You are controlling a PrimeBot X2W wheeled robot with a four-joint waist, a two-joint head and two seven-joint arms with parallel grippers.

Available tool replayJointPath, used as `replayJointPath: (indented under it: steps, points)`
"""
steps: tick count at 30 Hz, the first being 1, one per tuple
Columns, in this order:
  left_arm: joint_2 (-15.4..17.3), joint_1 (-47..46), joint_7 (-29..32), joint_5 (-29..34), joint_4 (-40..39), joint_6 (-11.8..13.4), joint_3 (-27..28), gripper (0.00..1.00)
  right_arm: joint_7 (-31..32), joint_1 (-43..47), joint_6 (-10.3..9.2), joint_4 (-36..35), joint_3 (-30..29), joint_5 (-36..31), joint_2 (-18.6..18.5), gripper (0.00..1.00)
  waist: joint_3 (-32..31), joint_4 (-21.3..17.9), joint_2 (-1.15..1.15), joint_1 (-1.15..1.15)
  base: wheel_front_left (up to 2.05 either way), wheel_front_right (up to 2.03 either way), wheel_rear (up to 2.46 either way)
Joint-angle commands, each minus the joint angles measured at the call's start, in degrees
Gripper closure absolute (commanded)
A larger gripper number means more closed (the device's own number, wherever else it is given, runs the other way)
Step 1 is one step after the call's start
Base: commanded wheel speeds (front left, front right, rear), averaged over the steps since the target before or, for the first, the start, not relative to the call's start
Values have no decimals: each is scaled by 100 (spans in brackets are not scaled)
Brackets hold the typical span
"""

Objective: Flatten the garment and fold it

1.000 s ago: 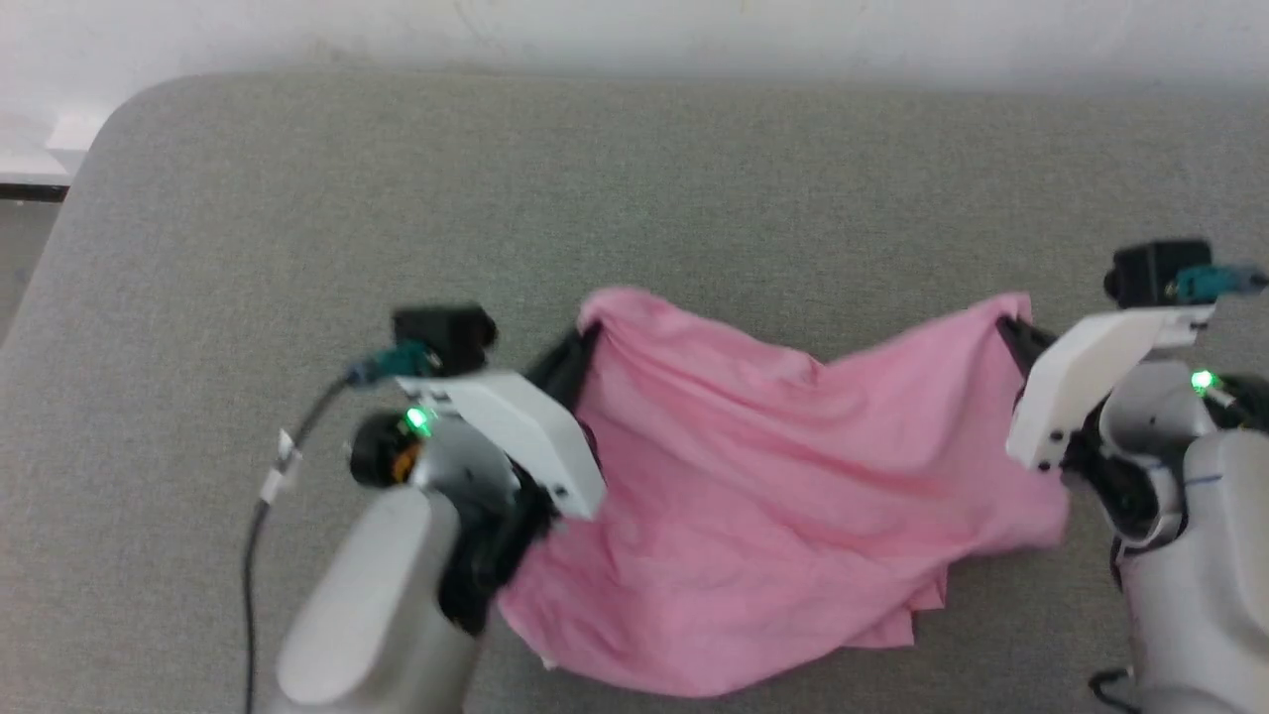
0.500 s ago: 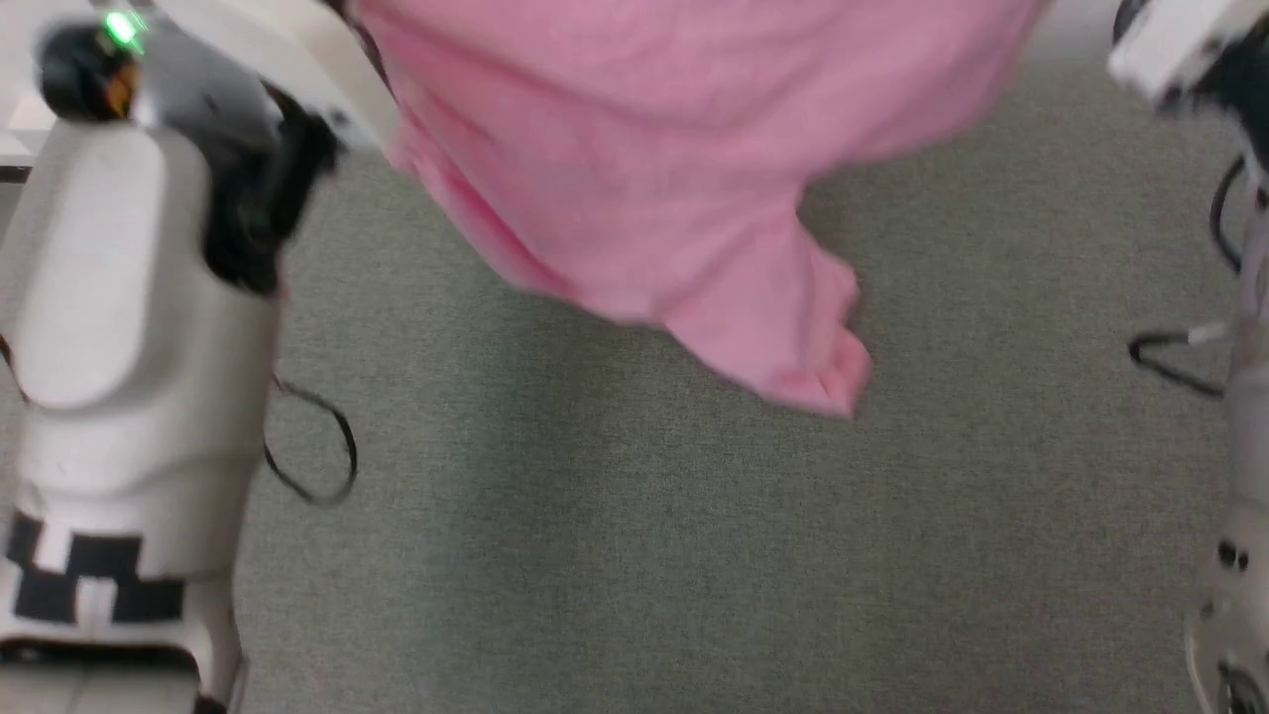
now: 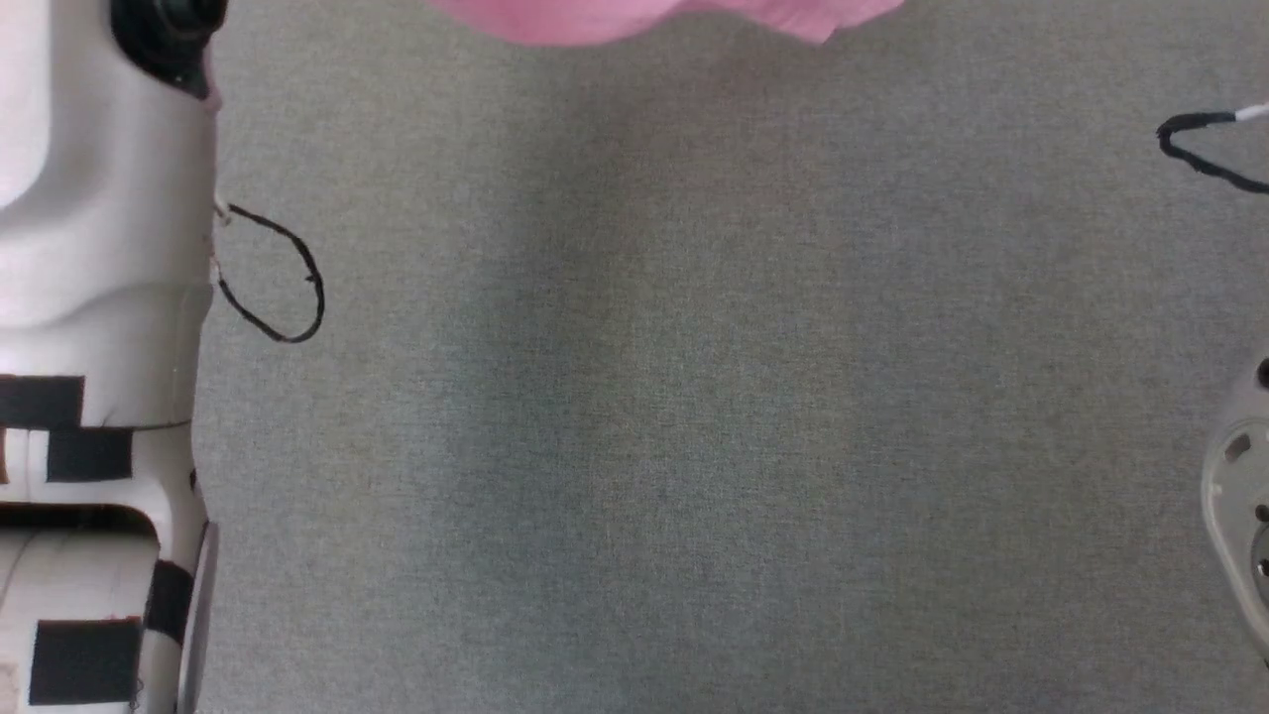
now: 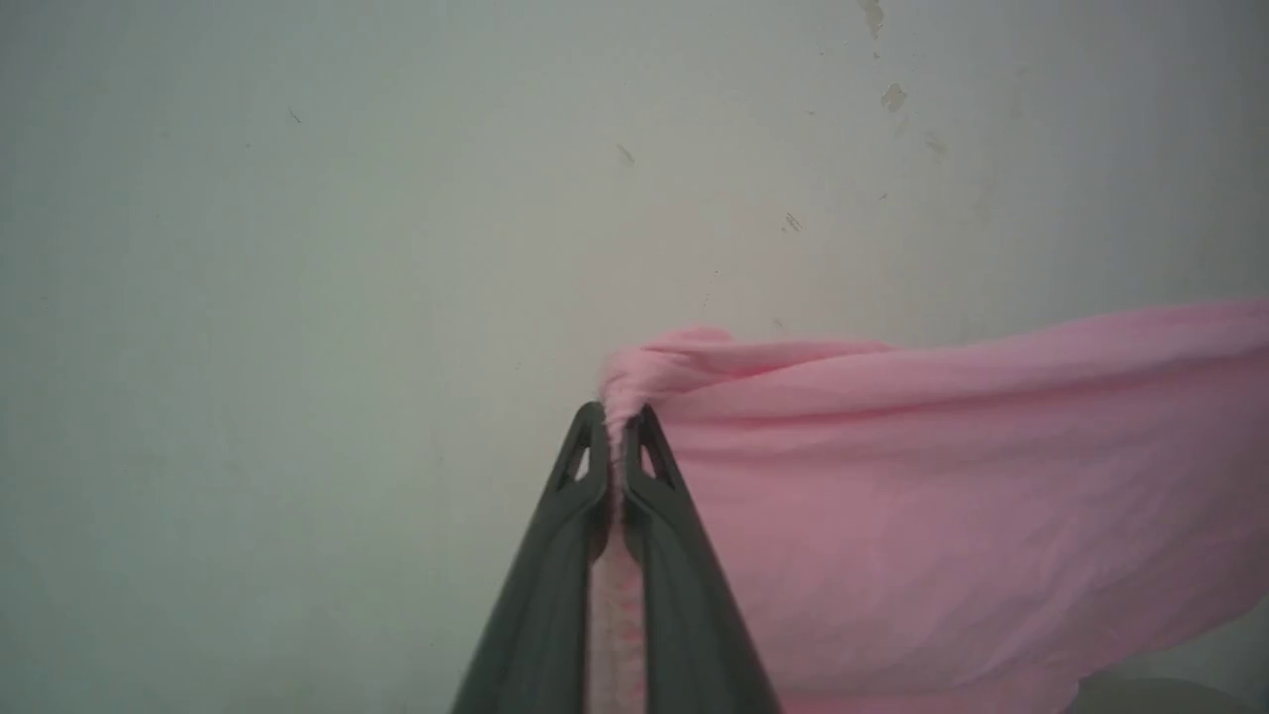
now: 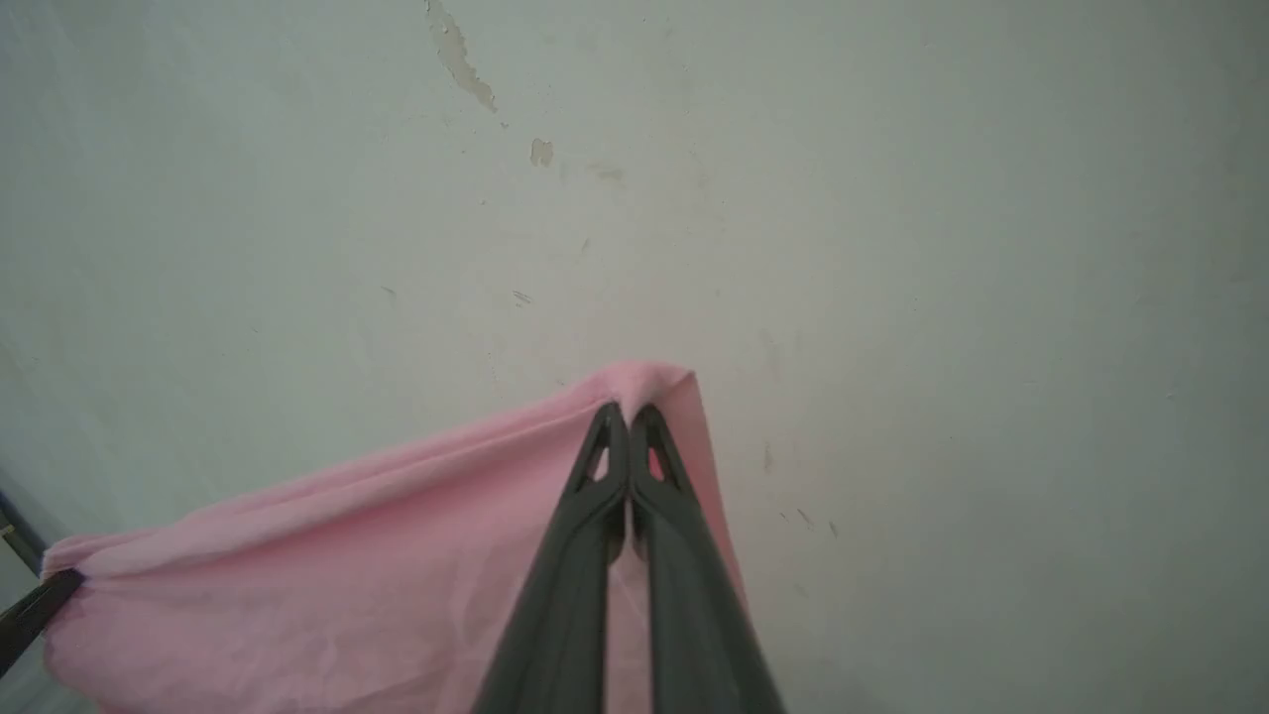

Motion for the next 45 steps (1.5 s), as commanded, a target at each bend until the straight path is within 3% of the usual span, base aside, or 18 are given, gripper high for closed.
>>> replayJointPath:
  steps: [1, 5, 12, 20, 27, 33, 45]
  points:
    - [-14, -27, -117, 18, 104, -46, -20, 100, -60, -64, -5, 80, 25, 28, 20, 100, 89, 25, 0, -1, 0, 0, 0]
    - [-63, 115, -312, -10, 317, -138, -59, 100, -60, 63, -5, 101, 210, 175, 25, 100, 129, 43, 0, -1, 0, 0, 0]
    - [-192, 1195, -996, -209, 461, -494, -161, 100, 213, 1754, -5, -842, 833, 1053, -494, 100, -178, 85, 0, -1, 0, 0, 0]
    - [-228, 2896, -1252, -584, -239, -599, -140, 100, 432, 3840, -5, -2110, 589, 1785, -544, 100, -758, -15, 0, -1, 0, 0, 0]
    - [-319, 5068, -1159, -967, -1468, -273, -71, 100, 804, 6136, -5, -3274, 227, 1923, -388, 100, -1357, -12, 0, -1, 0, 0, 0]
    - [-315, 6656, -822, -1173, -2119, 95, -126, 100, 1463, 7954, -5, -3733, -23, 2132, -85, 100, -1645, 83, 0, -1, 0, 0, 0]
    - [-72, 8217, -77, -1505, -2550, 764, 44, 100, 3721, 9803, -5, -4173, 152, 2424, -40, 100, -1961, 198, 0, -1, 0, 0, 0]
